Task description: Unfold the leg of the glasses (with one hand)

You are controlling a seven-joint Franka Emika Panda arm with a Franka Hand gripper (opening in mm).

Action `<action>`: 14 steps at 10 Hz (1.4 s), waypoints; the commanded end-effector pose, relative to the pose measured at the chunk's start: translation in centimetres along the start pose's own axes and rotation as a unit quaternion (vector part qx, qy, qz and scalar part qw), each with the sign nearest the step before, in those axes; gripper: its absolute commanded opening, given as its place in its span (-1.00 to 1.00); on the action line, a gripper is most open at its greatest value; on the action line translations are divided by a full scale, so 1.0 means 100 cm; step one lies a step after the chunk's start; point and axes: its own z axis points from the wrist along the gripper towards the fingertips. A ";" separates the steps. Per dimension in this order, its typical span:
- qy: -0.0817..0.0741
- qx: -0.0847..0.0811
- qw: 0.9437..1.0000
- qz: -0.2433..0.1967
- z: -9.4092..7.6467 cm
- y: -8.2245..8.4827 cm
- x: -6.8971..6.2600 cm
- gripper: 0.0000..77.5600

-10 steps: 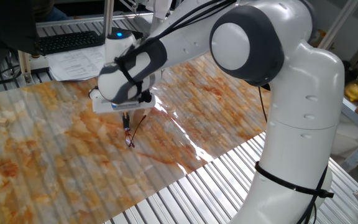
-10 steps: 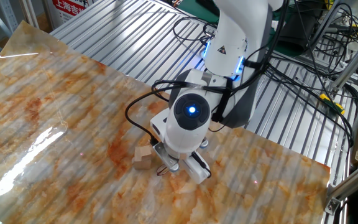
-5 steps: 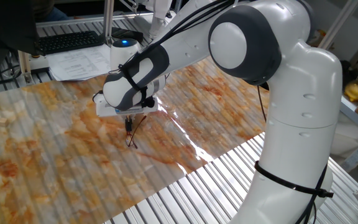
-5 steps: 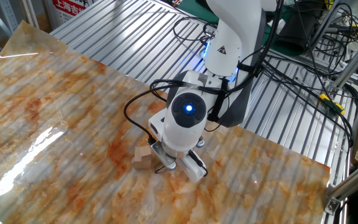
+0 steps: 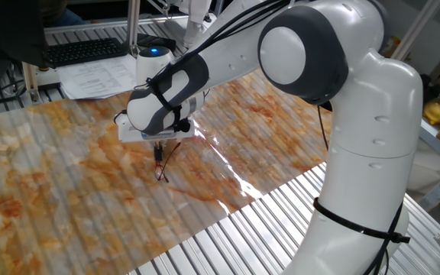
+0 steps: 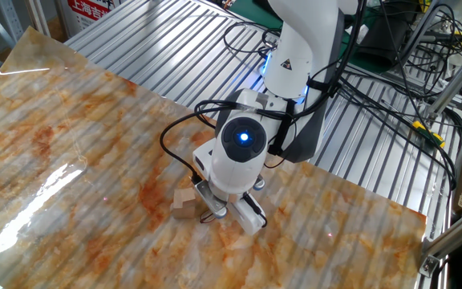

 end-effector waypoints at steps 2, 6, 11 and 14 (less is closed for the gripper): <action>0.002 -0.002 1.000 -0.004 -0.003 0.000 0.000 -0.97; 0.001 -0.001 1.000 -0.004 -0.003 0.000 0.000 1.00; 0.001 -0.001 1.000 -0.004 -0.003 0.000 0.000 1.00; 0.001 -0.001 1.000 -0.004 -0.003 0.000 0.000 1.00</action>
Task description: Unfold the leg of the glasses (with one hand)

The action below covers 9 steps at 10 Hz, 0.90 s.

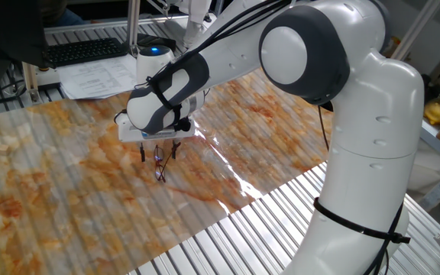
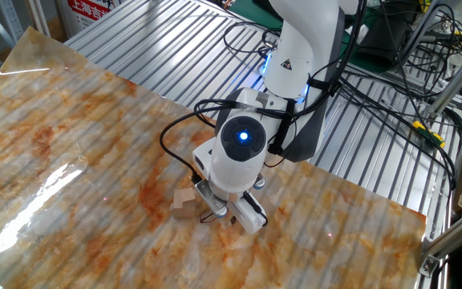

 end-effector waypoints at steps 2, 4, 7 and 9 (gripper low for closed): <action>-0.001 0.000 1.000 0.001 -0.001 0.000 -0.001 1.00; -0.002 0.000 1.000 0.002 0.005 0.002 -0.001 1.00; -0.003 0.000 1.000 0.001 0.007 0.002 -0.001 1.00; -0.002 0.000 1.000 0.000 0.007 0.002 -0.001 1.00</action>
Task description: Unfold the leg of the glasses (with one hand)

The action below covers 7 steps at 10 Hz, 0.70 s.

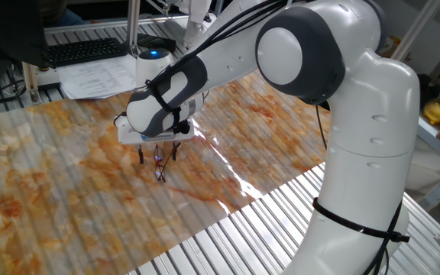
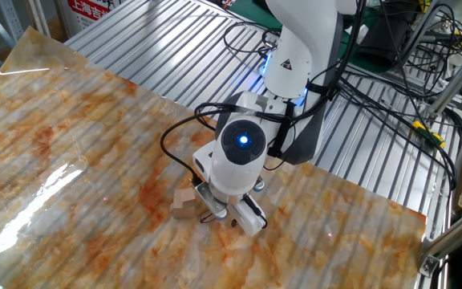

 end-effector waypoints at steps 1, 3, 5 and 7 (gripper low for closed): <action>-0.002 0.000 1.000 -0.002 -0.001 0.000 -0.001 1.00; -0.002 0.000 1.000 -0.003 -0.001 0.000 0.000 1.00; -0.002 0.000 1.000 -0.003 -0.001 0.000 0.000 1.00; -0.002 0.000 1.000 -0.003 -0.001 0.000 0.000 -0.97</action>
